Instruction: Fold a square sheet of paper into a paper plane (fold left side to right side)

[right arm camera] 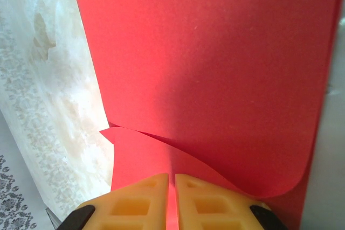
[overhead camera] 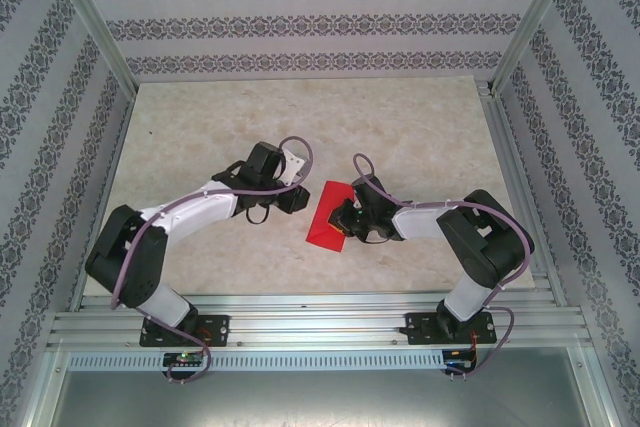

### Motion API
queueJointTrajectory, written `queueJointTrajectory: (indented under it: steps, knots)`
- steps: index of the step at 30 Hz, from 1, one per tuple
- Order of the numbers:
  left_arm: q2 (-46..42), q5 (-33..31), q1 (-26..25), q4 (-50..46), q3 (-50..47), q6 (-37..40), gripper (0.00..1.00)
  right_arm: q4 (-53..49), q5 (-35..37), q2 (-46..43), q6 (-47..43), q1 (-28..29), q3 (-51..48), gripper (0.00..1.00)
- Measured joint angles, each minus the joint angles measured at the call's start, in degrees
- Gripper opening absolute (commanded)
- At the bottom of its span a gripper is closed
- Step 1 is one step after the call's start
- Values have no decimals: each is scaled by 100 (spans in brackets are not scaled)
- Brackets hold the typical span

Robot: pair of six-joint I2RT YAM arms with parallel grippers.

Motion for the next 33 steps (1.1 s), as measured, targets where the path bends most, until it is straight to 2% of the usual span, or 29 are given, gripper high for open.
queueJointTrajectory:
  steps: [4, 9, 18, 33]
  knots:
    - [-164, 551, -103, 372, -498, -527, 18, -15, 2, 0, 0, 0, 9, 13]
    - [181, 855, -472, 691, -820, -1145, 18, -17, 2, 0, 0, -2, 9, 13]
    - [962, 780, -667, 765, -592, -1478, 16, -20, 2, 0, 0, 0, 11, 13]
    - [1294, 514, -671, 699, -535, -1478, 13, -35, -7, 0, -24, -13, 22, 14]
